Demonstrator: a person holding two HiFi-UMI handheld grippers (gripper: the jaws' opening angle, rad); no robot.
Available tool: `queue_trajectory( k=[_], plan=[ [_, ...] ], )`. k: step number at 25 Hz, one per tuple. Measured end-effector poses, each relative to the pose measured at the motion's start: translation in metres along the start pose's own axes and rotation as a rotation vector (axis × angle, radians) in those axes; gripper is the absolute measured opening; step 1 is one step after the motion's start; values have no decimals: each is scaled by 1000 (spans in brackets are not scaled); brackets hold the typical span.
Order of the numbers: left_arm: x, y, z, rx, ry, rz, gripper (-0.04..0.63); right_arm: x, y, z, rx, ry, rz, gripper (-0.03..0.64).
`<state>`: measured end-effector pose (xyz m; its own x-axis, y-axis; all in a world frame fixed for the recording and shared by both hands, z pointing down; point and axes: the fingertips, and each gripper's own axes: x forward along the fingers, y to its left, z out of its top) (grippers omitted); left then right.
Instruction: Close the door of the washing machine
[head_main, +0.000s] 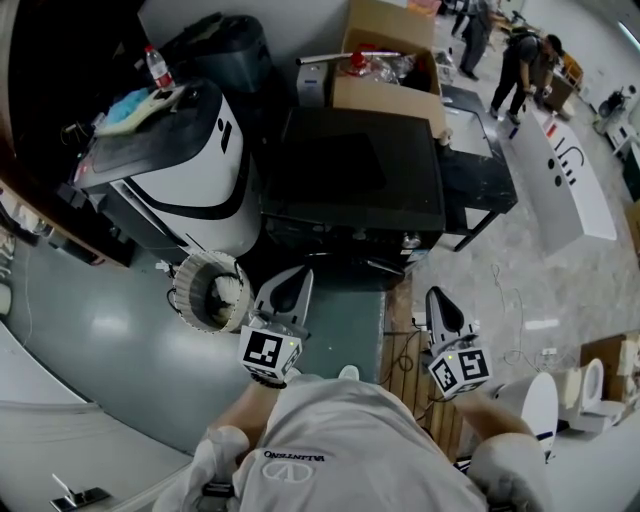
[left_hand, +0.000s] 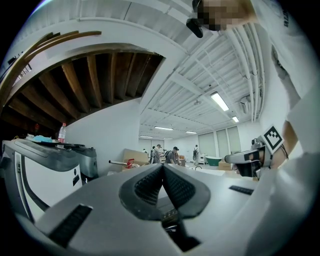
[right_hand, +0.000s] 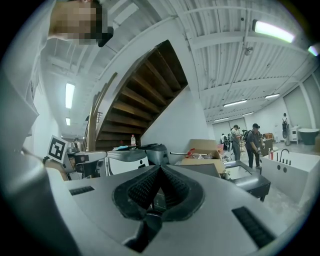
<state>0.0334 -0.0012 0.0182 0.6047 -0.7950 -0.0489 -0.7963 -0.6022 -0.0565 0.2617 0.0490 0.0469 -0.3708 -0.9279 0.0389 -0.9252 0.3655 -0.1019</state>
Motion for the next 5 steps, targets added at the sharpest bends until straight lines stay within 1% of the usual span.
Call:
queue_trajectory(
  k=[5],
  plan=[
    [-3,-3,-1,1,11,-1,3,0,4,0,1,3,11,9]
  ],
)
